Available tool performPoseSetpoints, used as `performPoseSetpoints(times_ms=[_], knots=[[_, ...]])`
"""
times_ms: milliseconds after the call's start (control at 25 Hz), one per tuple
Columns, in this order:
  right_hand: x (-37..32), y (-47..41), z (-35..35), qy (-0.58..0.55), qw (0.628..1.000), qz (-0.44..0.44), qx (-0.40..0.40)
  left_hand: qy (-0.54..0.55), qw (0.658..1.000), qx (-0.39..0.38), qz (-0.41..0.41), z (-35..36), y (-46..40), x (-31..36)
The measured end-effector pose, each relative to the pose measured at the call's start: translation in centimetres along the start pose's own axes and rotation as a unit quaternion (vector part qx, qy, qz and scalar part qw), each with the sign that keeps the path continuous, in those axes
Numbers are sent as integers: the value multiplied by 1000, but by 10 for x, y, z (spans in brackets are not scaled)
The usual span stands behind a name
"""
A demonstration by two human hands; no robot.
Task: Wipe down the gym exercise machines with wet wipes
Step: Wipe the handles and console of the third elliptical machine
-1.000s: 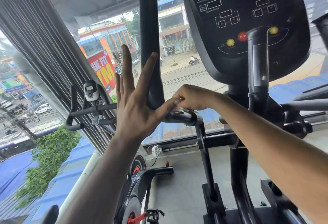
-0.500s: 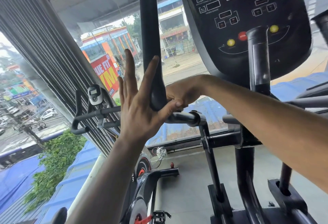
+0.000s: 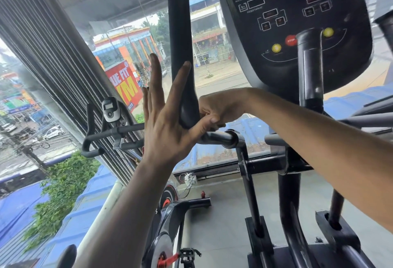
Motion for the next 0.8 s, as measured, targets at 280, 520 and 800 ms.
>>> performPoseSetpoints(times_ms=[280, 520, 800], knots=[[-30, 34, 6, -3, 999, -44, 13, 12, 1000, 5, 16, -1, 1, 0], [-47, 55, 5, -371, 920, -70, 106, -10, 999, 15, 27, 1, 1, -2], [-51, 77, 10, -137, 970, -76, 189, -56, 997, 31, 39, 0, -1, -3]])
Point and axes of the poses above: each hand's wrist, its own y-axis away from the middle knuckle, its own z-axis out of the palm, x = y × z, the point moved 5 cm from there along -y, towards the middle knuckle, and after that the axes turned 14 degrees about -y, right-handed, at the moved point
